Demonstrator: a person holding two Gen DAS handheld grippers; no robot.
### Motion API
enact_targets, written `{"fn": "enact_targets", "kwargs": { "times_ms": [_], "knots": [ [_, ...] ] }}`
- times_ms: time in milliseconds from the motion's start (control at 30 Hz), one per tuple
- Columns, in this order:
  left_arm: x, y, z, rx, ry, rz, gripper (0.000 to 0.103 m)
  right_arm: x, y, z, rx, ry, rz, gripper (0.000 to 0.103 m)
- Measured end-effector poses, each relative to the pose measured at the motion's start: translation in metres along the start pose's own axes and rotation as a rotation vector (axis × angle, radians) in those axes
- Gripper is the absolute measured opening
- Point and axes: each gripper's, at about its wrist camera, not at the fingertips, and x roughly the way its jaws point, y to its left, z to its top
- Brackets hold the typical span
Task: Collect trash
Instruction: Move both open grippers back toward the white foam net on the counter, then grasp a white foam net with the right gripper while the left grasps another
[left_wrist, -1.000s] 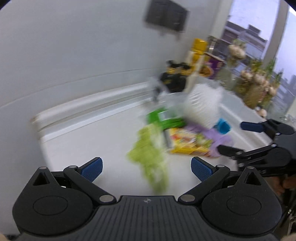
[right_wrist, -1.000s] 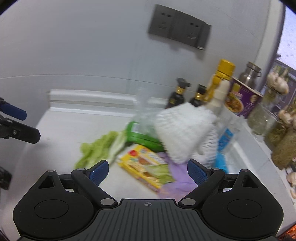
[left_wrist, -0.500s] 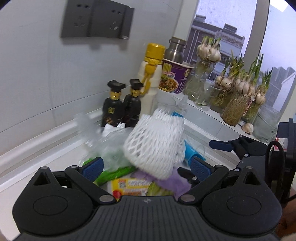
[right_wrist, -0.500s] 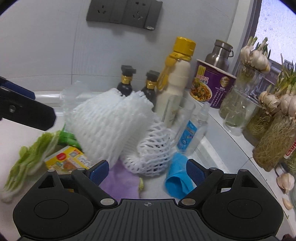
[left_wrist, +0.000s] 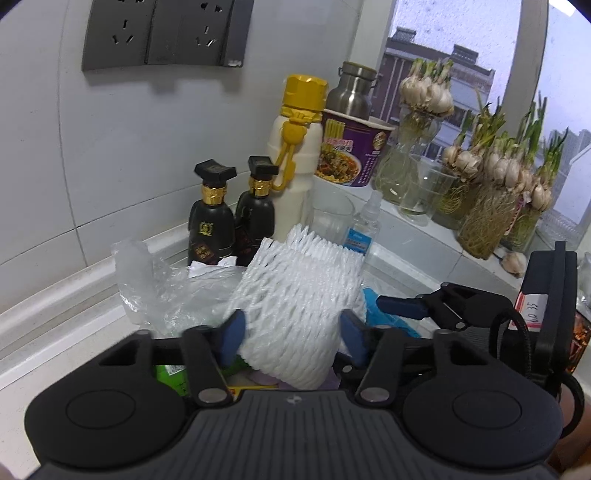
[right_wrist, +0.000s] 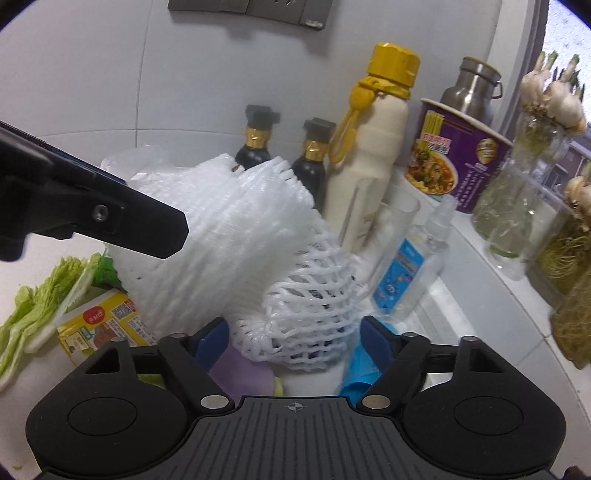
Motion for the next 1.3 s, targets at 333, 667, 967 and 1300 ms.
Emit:
{"fn": "enact_targets", "kwargs": {
  "times_ms": [333,667,967,1300],
  "knots": [
    [-0.008,0.013,0.004,-0.042,0.000,0.017,0.005,-0.015,-0.001,0.004,0.026,-0.024,0.007,0.025],
    [-0.030,0.007,0.016,-0.073,-0.094,-0.059,0.077,-0.051,-0.007,0.019,0.069,-0.091,-0.026,0.024],
    [-0.031,-0.002,0.021,-0.086,-0.051,-0.125,0.042,-0.065,0.013,0.024,0.017,-0.099,-0.045,0.024],
    [-0.061,0.019,0.022,-0.155,-0.084,-0.103,0.026,-0.079,0.020,0.025,0.010,-0.087,-0.057,0.024]
  ]
}}
